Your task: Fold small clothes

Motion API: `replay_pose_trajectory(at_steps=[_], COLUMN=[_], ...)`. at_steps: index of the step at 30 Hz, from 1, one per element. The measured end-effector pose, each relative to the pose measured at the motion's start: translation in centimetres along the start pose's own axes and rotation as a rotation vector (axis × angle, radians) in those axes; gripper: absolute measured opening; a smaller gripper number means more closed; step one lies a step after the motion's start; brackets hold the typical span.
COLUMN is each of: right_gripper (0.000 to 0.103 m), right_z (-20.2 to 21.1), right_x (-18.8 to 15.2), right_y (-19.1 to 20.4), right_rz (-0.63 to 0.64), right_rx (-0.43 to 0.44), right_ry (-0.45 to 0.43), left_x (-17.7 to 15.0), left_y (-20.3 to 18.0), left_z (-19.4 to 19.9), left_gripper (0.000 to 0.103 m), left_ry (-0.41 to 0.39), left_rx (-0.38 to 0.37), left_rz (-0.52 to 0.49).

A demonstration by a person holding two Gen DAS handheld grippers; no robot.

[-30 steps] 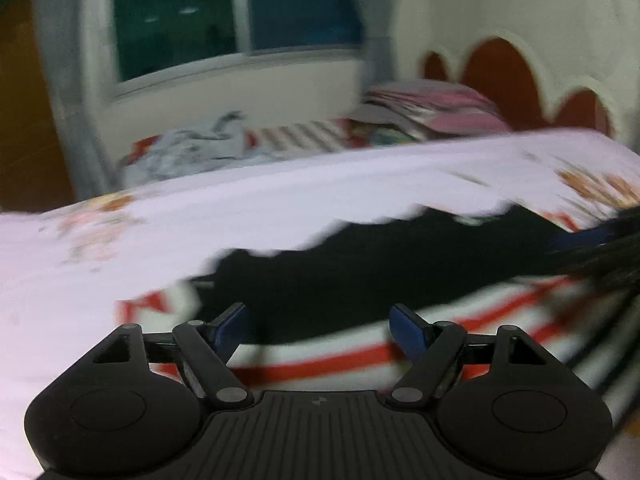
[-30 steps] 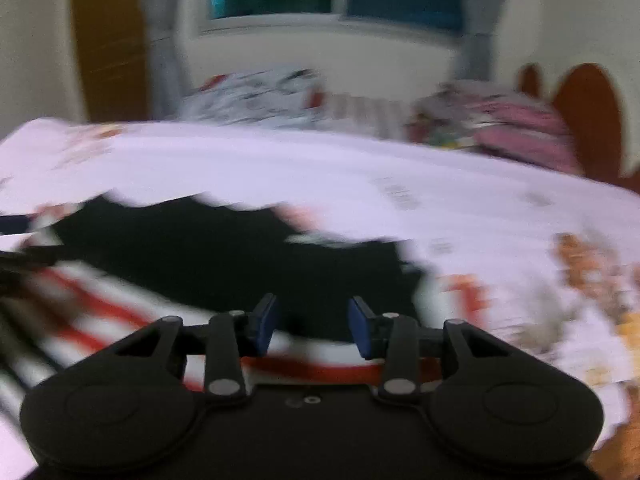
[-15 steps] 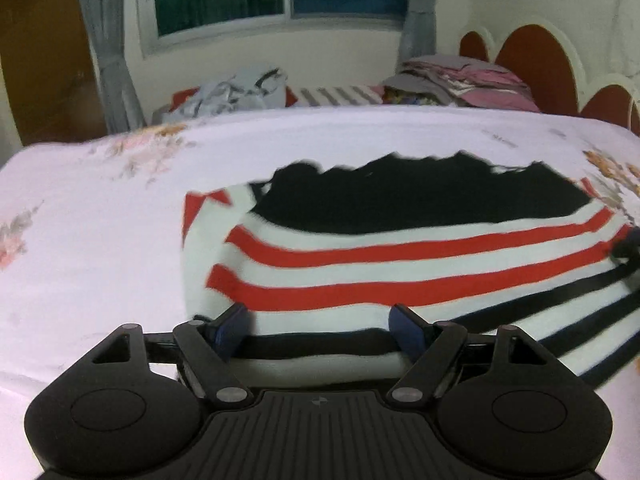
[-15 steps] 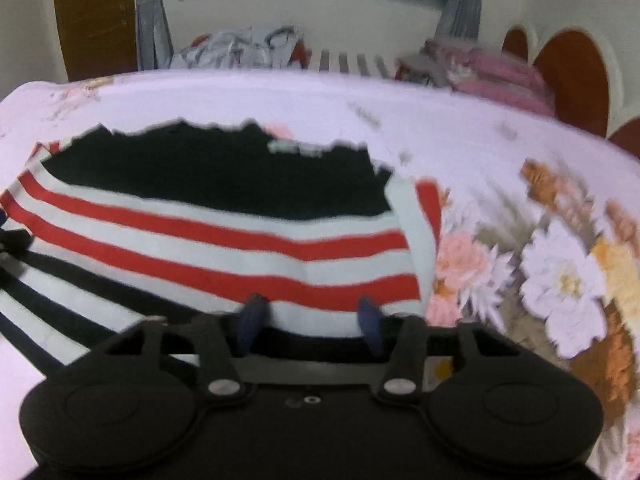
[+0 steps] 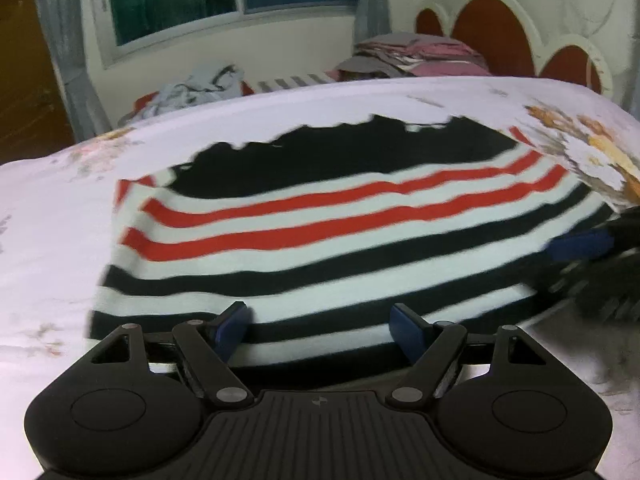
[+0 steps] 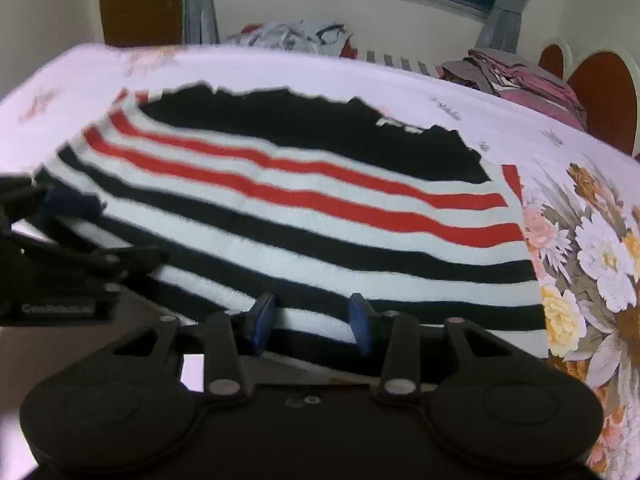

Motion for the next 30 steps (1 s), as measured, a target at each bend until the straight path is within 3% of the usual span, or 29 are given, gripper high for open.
replay_pose_trajectory(at_steps=[5,6,7,8,12,14,16,18,20,22,26,28,30], right_gripper=[0.036,0.033,0.018,0.014,0.012,0.023,0.025,0.022,0.021,0.020,0.024,0.023,0.024], right_z=[0.9,1.1,1.3,1.6,1.7,2.9,3.3,2.0,1.3,1.9,3.2,1.3,1.4], right_x=[-1.7,-2.5,-3.2,-4.0,-3.7,-3.0,-2.8,-3.5,-4.0,-3.5,-3.1,-4.0,-4.2], right_y=[-6.7,-8.3,-9.5,-10.4,-9.9,-9.1,-8.7,-9.2,-9.6,-9.4,-8.8,-8.8,-8.7], right_rz=[-0.075,-0.103,-0.136,-0.161,-0.143,-0.137,-0.125,-0.133,-0.137,-0.134,-0.141,-0.117,-0.112], right_rx=[-0.149,-0.158,-0.135,-0.110,-0.130,-0.131,-0.128,-0.112,-0.106,-0.114,-0.084,-0.122,-0.122], right_ry=[0.057,0.076,0.087,0.087,0.088,0.025,0.001,0.076,0.081,0.073,-0.008,0.086,0.065], left_x=[-1.6,-2.1,-2.6,-2.9,-2.4,-2.2,-2.8,-3.8,-4.2,-4.0,-4.3,-4.4,-4.4], left_y=[5.6,6.6,7.3,7.5,6.6,6.6,7.3,8.6,9.9,9.7,9.6,9.8,9.6], left_z=[-0.1,0.0,0.1,0.2,0.5,1.0,0.7,-0.2,-0.1,0.4,-0.1,-0.3,-0.3], left_gripper=[0.077,0.077,0.077,0.077,0.077,0.077,0.077,0.077,0.077,0.077,0.077,0.077,0.077], left_ry=[0.015,0.016,0.015,0.007,0.005,-0.012,0.010,0.041,0.046,0.031,0.045,0.047,0.047], left_rx=[0.081,0.080,0.065,0.054,0.092,0.114,0.129,0.101,0.058,0.101,0.103,0.099,0.108], left_rz=[0.067,0.089,0.102,0.102,0.085,0.085,0.094,0.162,0.263,0.233,0.227,0.248,0.240])
Point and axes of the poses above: each gripper's, at about its wrist camera, not at the fingertips, and z roughly against the way its jaws point, y to its left, x to its top, the point moved 4 cm from there along -z, roughly the way its jaws point, and after that the axes turned 4 degrees about y, right-handed, at the moved point
